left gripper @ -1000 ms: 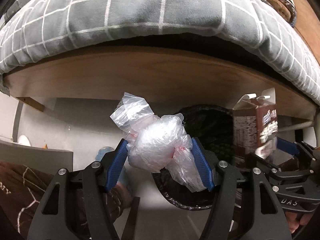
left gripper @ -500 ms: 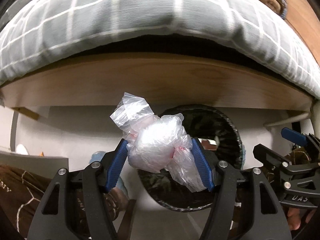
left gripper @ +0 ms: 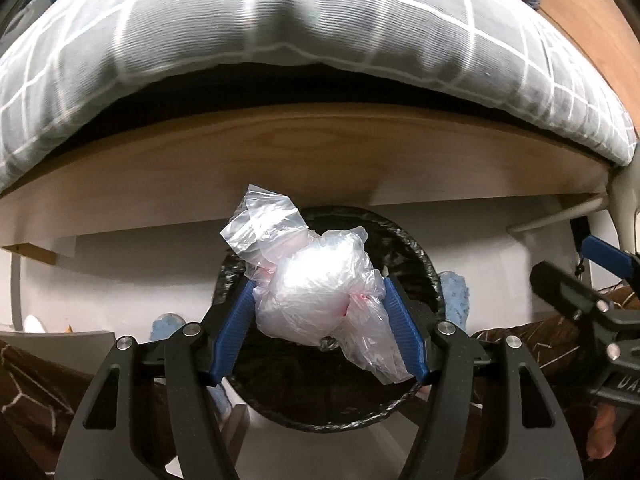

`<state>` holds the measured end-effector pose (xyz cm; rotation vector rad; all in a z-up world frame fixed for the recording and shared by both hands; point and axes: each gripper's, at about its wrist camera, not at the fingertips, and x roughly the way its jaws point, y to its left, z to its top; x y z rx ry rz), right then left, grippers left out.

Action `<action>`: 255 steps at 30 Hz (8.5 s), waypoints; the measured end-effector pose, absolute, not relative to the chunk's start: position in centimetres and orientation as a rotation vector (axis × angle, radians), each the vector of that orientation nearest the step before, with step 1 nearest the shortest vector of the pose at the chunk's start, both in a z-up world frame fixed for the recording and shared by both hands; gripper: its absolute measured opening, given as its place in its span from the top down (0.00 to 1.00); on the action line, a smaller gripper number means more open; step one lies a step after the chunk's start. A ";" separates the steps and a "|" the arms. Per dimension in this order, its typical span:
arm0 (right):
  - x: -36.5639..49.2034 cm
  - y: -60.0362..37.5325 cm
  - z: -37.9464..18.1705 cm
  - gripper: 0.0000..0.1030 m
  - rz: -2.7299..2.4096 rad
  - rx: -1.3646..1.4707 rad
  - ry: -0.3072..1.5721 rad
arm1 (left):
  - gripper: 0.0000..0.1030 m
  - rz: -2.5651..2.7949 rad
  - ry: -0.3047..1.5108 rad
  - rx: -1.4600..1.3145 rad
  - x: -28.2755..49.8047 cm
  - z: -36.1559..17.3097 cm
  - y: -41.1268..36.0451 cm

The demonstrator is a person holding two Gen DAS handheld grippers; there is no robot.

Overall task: Collect trash
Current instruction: 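Lower the clear bag into the bin and open the left tool, then move both tools back up toward the trash on the bed, then grasp the black wet-wipe packet with the right tool while the left tool grasps the red plastic bag, then carry the black packet and red bag with both tools over the floor bin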

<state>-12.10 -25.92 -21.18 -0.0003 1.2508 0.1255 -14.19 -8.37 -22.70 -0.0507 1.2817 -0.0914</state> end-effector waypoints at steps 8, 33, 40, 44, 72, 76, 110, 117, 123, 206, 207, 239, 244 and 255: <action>-12.0 -28.4 -22.1 0.07 0.080 0.050 1.265 | 0.38 -0.101 1.290 -0.038 -13.5 -23.6 -9.4; -11.4 -29.1 -24.4 0.07 0.071 0.081 1.301 | 0.13 -0.118 1.294 0.006 -13.4 -26.4 -11.1; -11.4 -28.1 -24.0 0.07 0.096 0.056 1.287 | 0.06 -0.092 1.263 -0.004 -13.7 -25.3 -9.5; -11.6 -27.5 -23.2 0.07 0.109 0.045 1.264 | 0.06 -0.070 1.238 -0.020 -13.8 -23.8 -8.1; -12.0 -24.2 -9.6 0.07 0.166 -0.047 1.028 | 0.06 -0.028 1.065 -0.086 -14.2 -11.6 -2.3; -11.0 -23.3 -7.1 0.07 0.184 -0.043 0.983 | 0.06 -0.005 1.046 -0.100 -13.0 -9.9 -1.0; 7.6 -17.0 -7.4 0.07 0.279 -0.111 0.993 | 0.07 0.031 1.009 -0.140 9.2 -8.6 2.2; 9.4 -15.5 -9.8 0.07 0.242 -0.009 1.090 | 0.10 0.031 1.004 -0.112 12.5 -9.2 1.6; 10.6 -15.0 -10.9 0.07 0.189 0.116 1.151 | 0.25 0.004 1.020 -0.103 13.7 -9.7 0.8; -4.2 -20.1 -2.0 0.97 0.287 0.022 0.994 | 0.73 -0.007 0.957 -0.165 -6.4 -1.3 -1.6; -4.5 -20.2 -2.0 0.97 0.286 0.018 0.993 | 0.73 -0.008 0.959 -0.164 -6.7 -1.3 -1.7; -10.7 -21.4 -3.5 0.97 0.267 -0.003 1.010 | 0.73 -0.036 0.997 -0.145 -13.2 -2.5 -3.9; -11.6 -21.3 -3.9 0.97 0.268 -0.006 1.017 | 0.73 -0.035 1.002 -0.148 -14.1 -2.9 -4.0; -13.0 -21.0 -5.9 0.97 0.266 -0.017 1.053 | 0.73 -0.031 1.029 -0.162 -16.1 -5.1 -3.9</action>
